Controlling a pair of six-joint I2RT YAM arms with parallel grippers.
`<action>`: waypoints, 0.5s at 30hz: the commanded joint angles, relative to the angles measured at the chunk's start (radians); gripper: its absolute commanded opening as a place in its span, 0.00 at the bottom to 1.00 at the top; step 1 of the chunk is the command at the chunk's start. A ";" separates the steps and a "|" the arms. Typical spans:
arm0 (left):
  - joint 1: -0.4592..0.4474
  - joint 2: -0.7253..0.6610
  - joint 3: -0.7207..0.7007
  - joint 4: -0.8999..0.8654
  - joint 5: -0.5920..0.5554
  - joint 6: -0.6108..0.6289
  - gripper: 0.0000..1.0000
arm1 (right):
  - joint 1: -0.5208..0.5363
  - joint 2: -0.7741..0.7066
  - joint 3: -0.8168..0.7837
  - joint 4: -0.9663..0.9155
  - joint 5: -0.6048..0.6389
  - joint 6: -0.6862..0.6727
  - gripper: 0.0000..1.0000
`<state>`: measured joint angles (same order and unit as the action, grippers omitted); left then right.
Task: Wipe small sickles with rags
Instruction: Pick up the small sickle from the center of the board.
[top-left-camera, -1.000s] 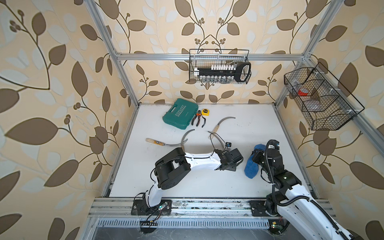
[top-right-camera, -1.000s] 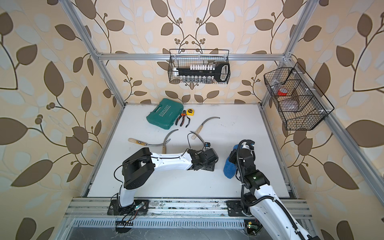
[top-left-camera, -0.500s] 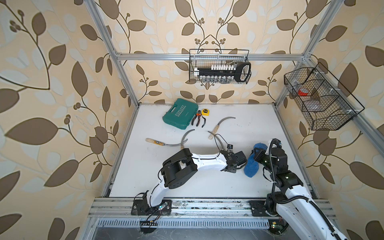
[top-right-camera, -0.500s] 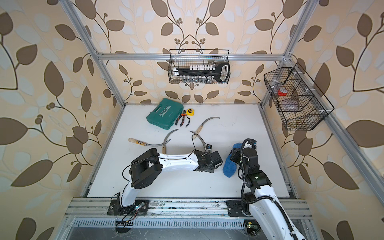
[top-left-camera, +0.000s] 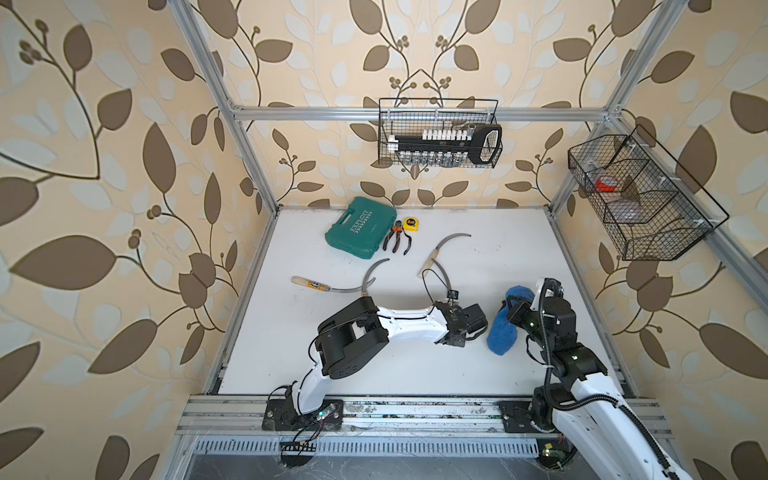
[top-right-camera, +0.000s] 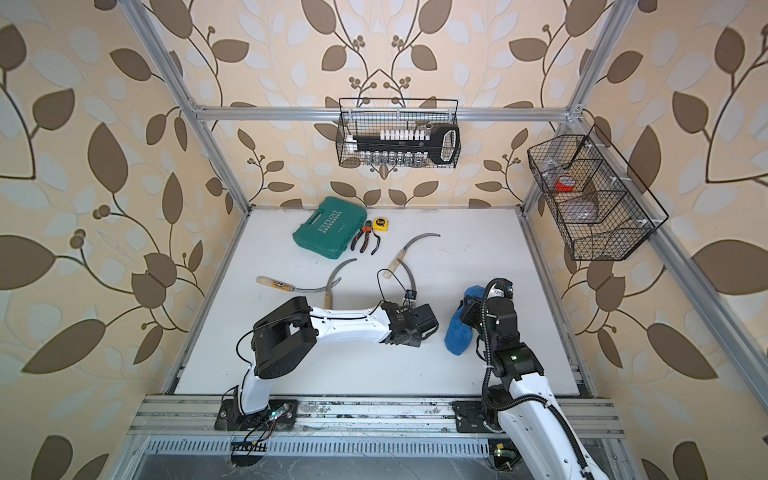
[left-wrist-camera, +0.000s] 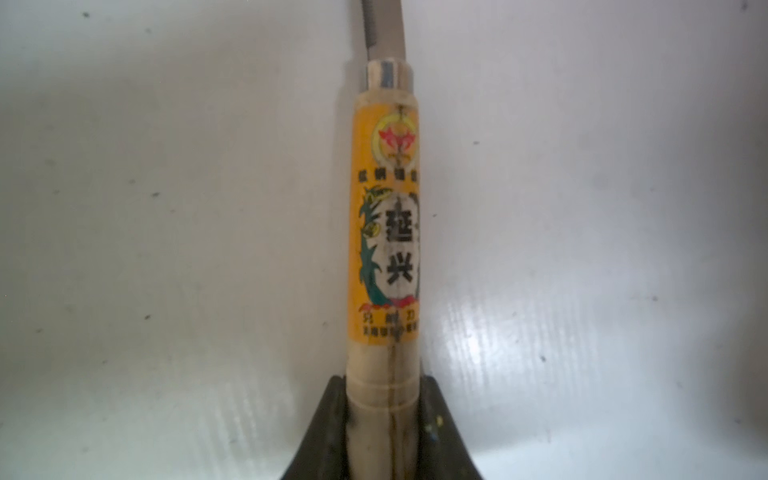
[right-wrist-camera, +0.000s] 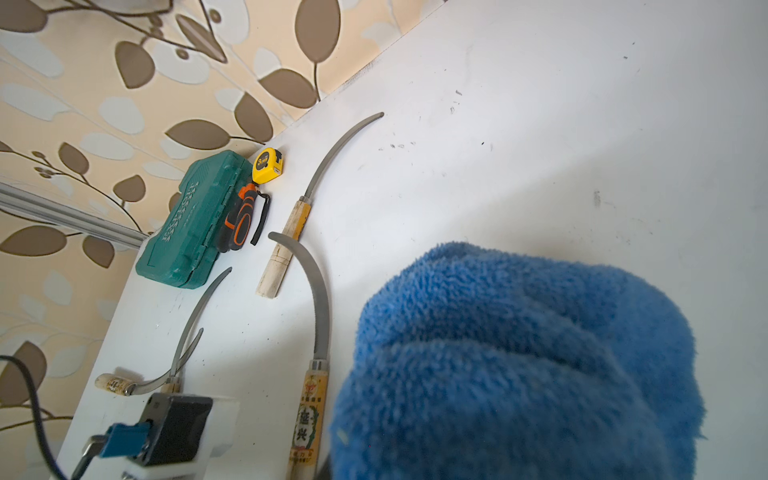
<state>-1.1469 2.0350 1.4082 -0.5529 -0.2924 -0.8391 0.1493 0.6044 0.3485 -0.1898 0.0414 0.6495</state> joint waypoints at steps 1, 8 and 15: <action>-0.009 -0.123 -0.024 -0.007 -0.055 0.025 0.00 | -0.004 -0.017 -0.020 0.018 -0.012 -0.011 0.00; -0.008 -0.258 -0.079 0.018 -0.052 0.109 0.00 | -0.004 -0.017 -0.020 0.023 -0.030 -0.017 0.00; -0.007 -0.412 -0.187 0.115 -0.005 0.225 0.00 | -0.004 -0.028 -0.026 0.032 -0.052 -0.023 0.00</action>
<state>-1.1469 1.7077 1.2613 -0.5018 -0.2962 -0.7033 0.1493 0.5949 0.3397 -0.1886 0.0139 0.6456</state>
